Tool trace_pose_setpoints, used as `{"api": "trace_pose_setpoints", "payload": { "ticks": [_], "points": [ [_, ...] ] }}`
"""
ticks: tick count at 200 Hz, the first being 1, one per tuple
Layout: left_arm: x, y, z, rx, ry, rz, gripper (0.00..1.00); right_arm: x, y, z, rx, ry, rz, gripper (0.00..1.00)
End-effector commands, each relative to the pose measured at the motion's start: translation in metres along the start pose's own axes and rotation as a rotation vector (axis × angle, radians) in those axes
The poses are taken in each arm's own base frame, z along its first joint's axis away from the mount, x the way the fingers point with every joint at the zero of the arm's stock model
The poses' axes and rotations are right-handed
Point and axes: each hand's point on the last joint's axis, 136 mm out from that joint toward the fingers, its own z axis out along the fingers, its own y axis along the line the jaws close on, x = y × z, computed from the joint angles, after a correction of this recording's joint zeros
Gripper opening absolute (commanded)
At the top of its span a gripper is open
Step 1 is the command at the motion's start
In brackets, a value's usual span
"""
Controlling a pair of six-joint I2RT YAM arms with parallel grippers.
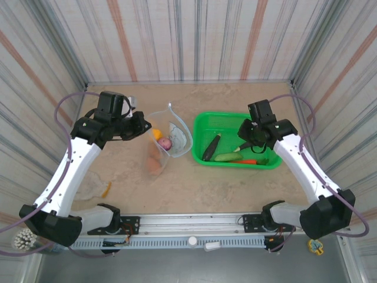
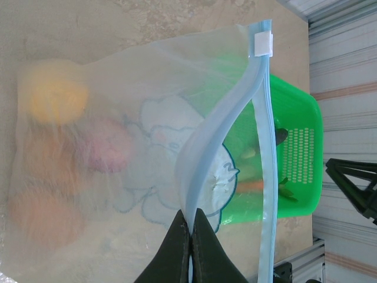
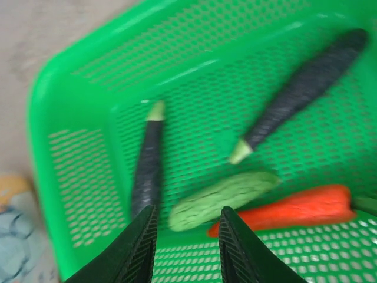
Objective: Place the food in the zip-top bag and seal the zipper
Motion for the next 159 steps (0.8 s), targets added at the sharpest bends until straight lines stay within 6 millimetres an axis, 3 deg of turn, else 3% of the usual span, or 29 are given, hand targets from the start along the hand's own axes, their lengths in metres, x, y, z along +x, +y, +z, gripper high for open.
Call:
{"api": "trace_pose_setpoints", "payload": {
  "ticks": [1, 61, 92, 132, 159],
  "points": [
    [-0.002, -0.008, -0.008, 0.031, -0.016, 0.034, 0.0, 0.006, -0.044, 0.018, 0.163, 0.039, 0.12, 0.34],
    [0.0, -0.009, -0.006, 0.046, -0.011, 0.052, 0.0, -0.021, -0.078, 0.067, 0.255, 0.036, 0.322, 0.58],
    [-0.001, -0.01, -0.006, 0.049, -0.013, 0.049, 0.0, -0.027, -0.094, 0.093, 0.297, 0.042, 0.425, 0.59],
    [0.0, -0.011, -0.004, 0.057, -0.007, 0.037, 0.0, -0.041, -0.083, 0.123, 0.251, 0.043, 0.42, 0.58],
    [0.0, -0.011, -0.005, 0.056, -0.003, 0.035, 0.0, -0.047, -0.083, 0.131, 0.253, 0.026, 0.447, 0.56]
  ]
}}
